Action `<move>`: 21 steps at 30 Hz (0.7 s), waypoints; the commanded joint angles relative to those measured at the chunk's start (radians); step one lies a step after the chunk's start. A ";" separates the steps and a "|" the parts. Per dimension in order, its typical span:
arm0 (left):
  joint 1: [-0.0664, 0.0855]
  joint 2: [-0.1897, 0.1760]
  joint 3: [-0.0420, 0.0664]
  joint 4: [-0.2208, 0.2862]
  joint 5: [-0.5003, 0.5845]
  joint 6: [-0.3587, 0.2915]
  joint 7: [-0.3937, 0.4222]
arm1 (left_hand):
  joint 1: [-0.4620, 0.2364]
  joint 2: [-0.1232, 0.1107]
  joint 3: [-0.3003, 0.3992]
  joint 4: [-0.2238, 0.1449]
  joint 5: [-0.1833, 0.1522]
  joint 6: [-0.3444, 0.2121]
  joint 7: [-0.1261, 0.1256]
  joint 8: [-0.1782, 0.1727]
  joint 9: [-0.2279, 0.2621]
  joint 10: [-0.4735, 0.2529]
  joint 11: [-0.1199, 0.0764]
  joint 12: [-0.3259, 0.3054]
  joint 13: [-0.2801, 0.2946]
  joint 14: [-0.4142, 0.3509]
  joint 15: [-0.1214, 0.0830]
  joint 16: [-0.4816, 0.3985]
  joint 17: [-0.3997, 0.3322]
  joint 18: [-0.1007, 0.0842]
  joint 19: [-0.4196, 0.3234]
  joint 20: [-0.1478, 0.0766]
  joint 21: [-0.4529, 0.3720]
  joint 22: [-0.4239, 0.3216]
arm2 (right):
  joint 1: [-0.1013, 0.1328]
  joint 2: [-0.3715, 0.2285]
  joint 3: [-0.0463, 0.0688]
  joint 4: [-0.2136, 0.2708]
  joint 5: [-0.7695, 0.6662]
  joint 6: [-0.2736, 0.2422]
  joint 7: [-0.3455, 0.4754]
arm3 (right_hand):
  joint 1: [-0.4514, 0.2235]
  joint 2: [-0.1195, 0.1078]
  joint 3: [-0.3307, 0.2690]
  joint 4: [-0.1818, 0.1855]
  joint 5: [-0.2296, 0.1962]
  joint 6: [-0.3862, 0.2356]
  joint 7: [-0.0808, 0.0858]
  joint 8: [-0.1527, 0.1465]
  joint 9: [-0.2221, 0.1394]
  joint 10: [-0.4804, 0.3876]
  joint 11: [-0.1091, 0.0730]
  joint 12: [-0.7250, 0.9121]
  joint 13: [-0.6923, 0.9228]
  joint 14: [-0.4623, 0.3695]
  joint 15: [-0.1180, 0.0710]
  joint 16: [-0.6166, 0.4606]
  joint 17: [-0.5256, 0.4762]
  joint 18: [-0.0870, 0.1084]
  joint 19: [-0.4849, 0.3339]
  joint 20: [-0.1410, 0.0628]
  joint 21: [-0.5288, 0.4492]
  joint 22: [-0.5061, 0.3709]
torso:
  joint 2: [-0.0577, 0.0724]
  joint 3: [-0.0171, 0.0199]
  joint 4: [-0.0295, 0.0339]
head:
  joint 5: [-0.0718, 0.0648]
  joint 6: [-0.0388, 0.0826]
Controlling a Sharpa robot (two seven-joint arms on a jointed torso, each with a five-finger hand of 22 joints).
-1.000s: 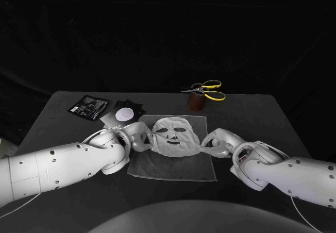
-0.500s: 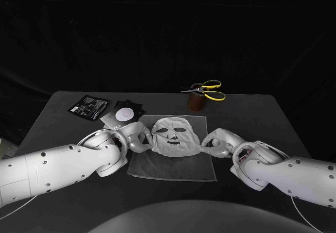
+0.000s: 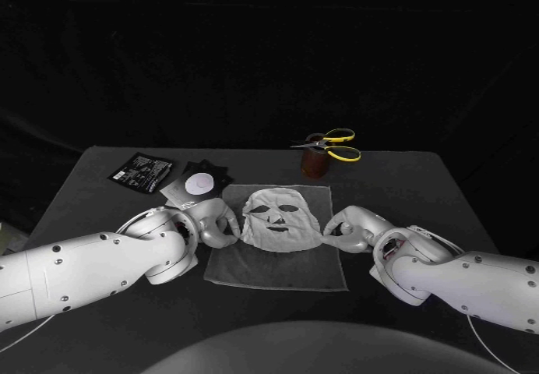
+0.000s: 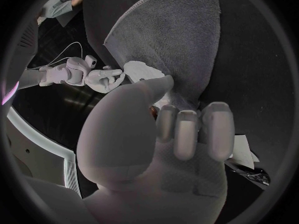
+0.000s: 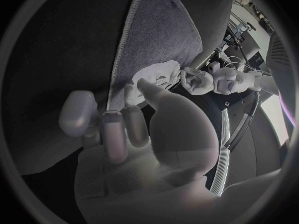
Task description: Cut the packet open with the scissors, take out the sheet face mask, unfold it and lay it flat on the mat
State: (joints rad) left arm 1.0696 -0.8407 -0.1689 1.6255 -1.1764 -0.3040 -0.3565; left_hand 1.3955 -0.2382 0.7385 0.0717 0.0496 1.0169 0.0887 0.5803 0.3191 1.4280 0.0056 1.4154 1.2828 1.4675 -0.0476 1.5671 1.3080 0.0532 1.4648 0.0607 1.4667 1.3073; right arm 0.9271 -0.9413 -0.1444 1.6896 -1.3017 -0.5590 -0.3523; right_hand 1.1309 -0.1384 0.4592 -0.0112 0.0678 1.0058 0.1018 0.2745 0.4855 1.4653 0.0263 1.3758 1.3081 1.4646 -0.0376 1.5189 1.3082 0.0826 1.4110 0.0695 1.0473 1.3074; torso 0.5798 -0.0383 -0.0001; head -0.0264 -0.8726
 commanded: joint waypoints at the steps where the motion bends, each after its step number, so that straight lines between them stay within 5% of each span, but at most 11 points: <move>1: 0.001 -0.004 0.001 0.004 0.026 0.055 -0.027 | -0.010 -0.001 0.012 -0.004 0.003 -0.004 -0.003 0.006 0.044 0.005 0.000 -0.003 0.003 0.103 -0.006 0.004 0.263 -0.018 0.035 -0.008 0.006 0.151 | -0.001 -0.001 0.000 0.000 -0.016 0.001 -0.003 | 0.012 0.001 -0.005 0.002 -0.003 0.007 -0.002 0.005 0.002 0.013 -0.005 0.002 0.137 0.086 -0.006 0.005 0.169 0.011 0.003 -0.004 -0.006 0.137 | 0.000 -0.0001 0.0009 | -0.001 0.000; 8: 0.001 -0.017 0.001 0.006 0.066 0.019 -0.018 | -0.031 0.003 0.023 -0.008 0.002 -0.027 0.002 0.000 0.057 -0.015 0.004 -0.026 -0.030 0.103 -0.004 0.004 0.263 -0.015 0.029 -0.007 -0.003 0.142 | -0.001 -0.004 0.000 0.005 -0.033 -0.043 0.048 | 0.023 -0.003 -0.006 -0.001 -0.002 -0.009 0.002 -0.005 -0.003 0.014 -0.004 0.004 0.138 0.086 -0.007 0.005 0.170 0.009 0.006 -0.006 0.001 0.138 | 0.000 -0.0004 0.0004 | 0.002 0.000; 11: 0.001 -0.028 0.001 0.009 0.089 -0.036 0.013 | -0.083 -0.016 -0.022 0.011 0.000 -0.050 -0.001 -0.011 0.066 -0.071 0.006 -0.082 -0.112 0.099 -0.002 -0.001 0.250 -0.007 0.010 -0.006 -0.028 0.114 | -0.001 -0.007 0.000 0.009 -0.034 -0.078 0.116 | 0.044 0.003 0.001 -0.008 0.000 -0.017 0.005 -0.011 -0.006 0.016 -0.001 0.008 0.140 0.086 -0.005 0.006 0.171 0.008 0.008 -0.006 0.006 0.140 | 0.000 -0.0012 0.0005 | 0.002 0.000; 12: 0.001 -0.031 0.001 0.011 0.094 -0.056 0.027 | -0.093 -0.026 -0.039 0.016 0.000 -0.083 0.008 -0.029 0.062 -0.126 0.012 -0.137 -0.194 0.093 0.002 -0.009 0.230 0.002 -0.010 -0.005 -0.055 0.086 | -0.001 -0.008 0.000 0.010 -0.032 -0.088 0.142 | 0.052 0.004 0.004 -0.011 0.000 -0.022 0.008 -0.016 -0.008 0.015 0.001 0.007 0.140 0.086 -0.004 0.006 0.172 0.008 0.008 -0.005 0.007 0.140 | 0.000 -0.0012 0.0005 | 0.003 0.000; 15: 0.001 -0.043 0.001 0.018 0.104 -0.107 0.066 | -0.121 -0.049 -0.089 0.029 0.000 -0.121 0.025 -0.043 0.060 -0.165 0.027 -0.175 -0.249 0.085 0.014 -0.019 0.206 0.008 -0.026 0.000 -0.078 0.062 | -0.001 -0.010 0.000 0.014 -0.024 -0.110 0.220 | 0.062 0.007 0.008 -0.015 0.002 -0.027 0.010 -0.020 -0.010 0.014 0.003 0.006 0.139 0.086 -0.002 0.006 0.170 0.008 0.007 -0.004 0.003 0.140 | -0.001 -0.0005 0.0017 | 0.005 0.000; 16: 0.001 -0.046 0.001 0.020 0.106 -0.116 0.075 | -0.144 -0.055 -0.145 0.028 0.005 -0.163 0.037 -0.057 0.057 -0.223 0.038 -0.227 -0.323 0.070 0.027 -0.036 0.166 0.016 -0.049 0.005 -0.109 0.030 | -0.001 -0.010 0.000 0.015 -0.023 -0.116 0.243 | 0.066 0.009 0.010 -0.016 0.002 -0.027 0.011 -0.021 -0.010 0.014 0.004 0.006 0.138 0.086 -0.001 0.005 0.170 0.008 0.008 -0.004 0.004 0.140 | 0.000 -0.0005 0.0018 | 0.005 0.000; 21: 0.001 -0.054 0.001 0.026 0.115 -0.119 0.091 | -0.136 -0.042 -0.292 0.061 0.000 -0.219 0.053 -0.052 0.047 -0.308 0.055 -0.300 -0.437 0.042 0.040 -0.070 0.099 0.031 -0.082 0.025 -0.166 -0.025 | -0.001 -0.009 0.000 0.021 -0.021 -0.143 0.385 | 0.082 0.013 0.018 -0.025 0.008 -0.028 0.013 -0.025 -0.013 0.012 0.005 0.004 0.137 0.086 0.000 0.005 0.170 0.009 0.006 -0.002 0.000 0.139 | 0.000 0.0002 0.0016 | 0.008 0.000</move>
State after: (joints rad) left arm 1.0698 -0.8952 -0.1684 1.6468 -1.0895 -0.3806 -0.3163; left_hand 1.2545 -0.2850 0.4596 0.1285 0.0502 0.8024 0.1425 0.5225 0.3680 1.1280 0.0612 1.1207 0.8562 1.4650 -0.0138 1.5008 1.3080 0.0766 1.3879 0.0875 1.3039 1.2878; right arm 0.9264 -0.9513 -0.1445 1.7074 -1.3163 -0.6492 -0.1280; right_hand 1.2034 -0.1267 0.4776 -0.0296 0.0701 0.9857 0.1142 0.2540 0.4740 1.4650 0.0234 1.3815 1.3080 1.4644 -0.0374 1.5219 1.3075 0.0825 1.4162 0.0644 1.0512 1.3081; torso 0.5794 -0.0388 0.0015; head -0.0198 -0.8726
